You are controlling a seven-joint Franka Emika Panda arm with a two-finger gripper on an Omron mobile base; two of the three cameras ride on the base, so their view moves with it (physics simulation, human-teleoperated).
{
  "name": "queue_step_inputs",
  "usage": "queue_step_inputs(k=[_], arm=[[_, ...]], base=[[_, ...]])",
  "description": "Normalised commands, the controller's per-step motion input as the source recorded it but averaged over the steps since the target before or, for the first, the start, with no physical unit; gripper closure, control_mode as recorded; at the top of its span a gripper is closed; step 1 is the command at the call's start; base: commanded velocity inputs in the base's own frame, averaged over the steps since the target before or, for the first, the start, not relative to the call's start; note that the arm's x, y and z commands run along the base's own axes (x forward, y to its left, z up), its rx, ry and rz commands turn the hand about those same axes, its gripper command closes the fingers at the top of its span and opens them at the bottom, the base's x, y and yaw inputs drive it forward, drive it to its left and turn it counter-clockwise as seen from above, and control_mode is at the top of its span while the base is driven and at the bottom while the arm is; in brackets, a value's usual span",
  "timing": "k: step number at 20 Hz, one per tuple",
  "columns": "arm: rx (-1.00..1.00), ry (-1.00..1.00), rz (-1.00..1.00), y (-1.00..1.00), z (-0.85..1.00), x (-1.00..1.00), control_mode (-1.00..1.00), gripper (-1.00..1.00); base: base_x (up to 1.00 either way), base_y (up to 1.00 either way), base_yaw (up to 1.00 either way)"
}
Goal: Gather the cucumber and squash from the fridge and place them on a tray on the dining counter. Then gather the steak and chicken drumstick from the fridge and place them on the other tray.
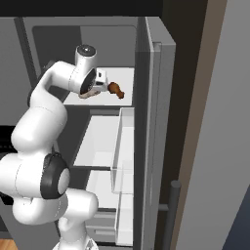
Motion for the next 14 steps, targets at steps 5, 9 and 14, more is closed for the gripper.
queue_step_inputs(k=[5, 9, 14], arm=[[0.0, 0.0, 0.0, 0.0, -0.03, 0.13, -1.0, -1.0], [0.01, 0.0, 0.0, -0.11, -0.03, 0.08, -1.0, -1.0], [0.06, -0.03, 0.0, -0.42, 0.0, 0.06, -1.0, -1.0]], base=[[0.0, 0.0, 0.0], [0.0, 0.0, 0.0], [0.0, 0.0, 0.0]])
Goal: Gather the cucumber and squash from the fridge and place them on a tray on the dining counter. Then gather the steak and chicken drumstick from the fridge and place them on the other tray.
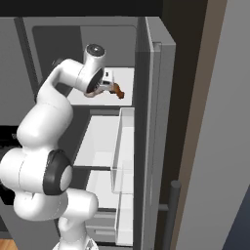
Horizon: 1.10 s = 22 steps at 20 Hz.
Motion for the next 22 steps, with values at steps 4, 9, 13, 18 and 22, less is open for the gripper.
queue_step_inputs(k=[4, 9, 13, 18, 22], arm=[[0.05, -0.05, 0.0, -0.35, -0.04, 0.07, -1.0, -1.0], [-0.01, -0.1, 0.0, 0.28, -0.02, -0.09, -1.0, -1.0], [-0.04, -0.14, 0.01, 0.54, 0.0, -0.08, -1.0, -1.0], [-0.01, -0.06, 0.01, 0.14, 0.0, 0.0, -1.0, -1.0], [0.03, 0.0, 0.01, -0.29, 0.0, 0.01, -1.0, -1.0]], base=[[0.0, 0.0, 0.0], [0.0, 0.0, 0.0], [0.0, 0.0, 0.0], [0.0, 0.0, 0.0], [0.0, 0.0, 0.0]])
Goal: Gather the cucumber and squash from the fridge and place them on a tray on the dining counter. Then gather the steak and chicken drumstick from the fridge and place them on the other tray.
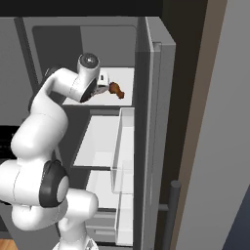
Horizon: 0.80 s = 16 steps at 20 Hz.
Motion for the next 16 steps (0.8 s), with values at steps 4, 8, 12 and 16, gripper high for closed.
queue_step_inputs(k=[4, 8, 12, 16], arm=[[0.0, 0.0, 0.0, -0.15, 0.0, 0.04, -1.0, -1.0], [0.0, 0.0, 0.0, -0.02, 0.0, 0.1, -1.0, -1.0], [0.0, 0.0, 0.0, 0.0, -0.02, 0.06, -1.0, -1.0], [0.0, 0.0, 0.0, 0.0, -0.04, 0.06, -1.0, -1.0]], base=[[0.0, 0.0, 0.0], [0.0, 0.0, 0.0], [0.0, 0.0, 0.0], [0.0, 0.0, 0.0]])
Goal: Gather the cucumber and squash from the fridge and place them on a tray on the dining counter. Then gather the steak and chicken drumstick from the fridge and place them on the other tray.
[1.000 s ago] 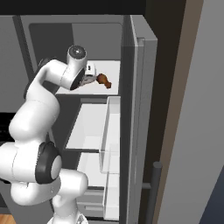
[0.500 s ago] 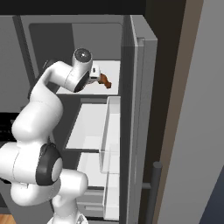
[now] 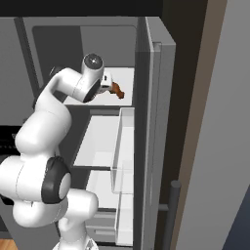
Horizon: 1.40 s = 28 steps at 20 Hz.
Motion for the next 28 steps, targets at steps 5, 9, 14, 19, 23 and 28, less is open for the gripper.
queue_step_inputs(k=[5, 9, 14, 19, 23, 28], arm=[[0.0, 0.0, 0.0, 0.04, -0.11, 0.1, -1.0, -1.0], [0.0, 0.0, 0.0, 0.24, -0.1, 0.21, -1.0, -1.0], [0.0, 0.0, 0.0, 0.1, -0.07, 0.24, -1.0, 1.0], [0.01, 0.0, 0.0, -0.06, -0.01, 0.1, -1.0, 1.0], [0.04, 0.0, 0.0, -0.2, 0.0, -0.04, -1.0, 1.0], [0.01, -0.01, 0.0, -0.02, 0.0, -0.27, -1.0, 1.0]], base=[[0.0, 0.0, 0.0], [0.0, 0.0, 0.0], [0.0, 0.0, 0.0], [0.0, 0.0, 0.0], [0.0, 0.0, 0.0], [0.0, 0.0, 0.0]])
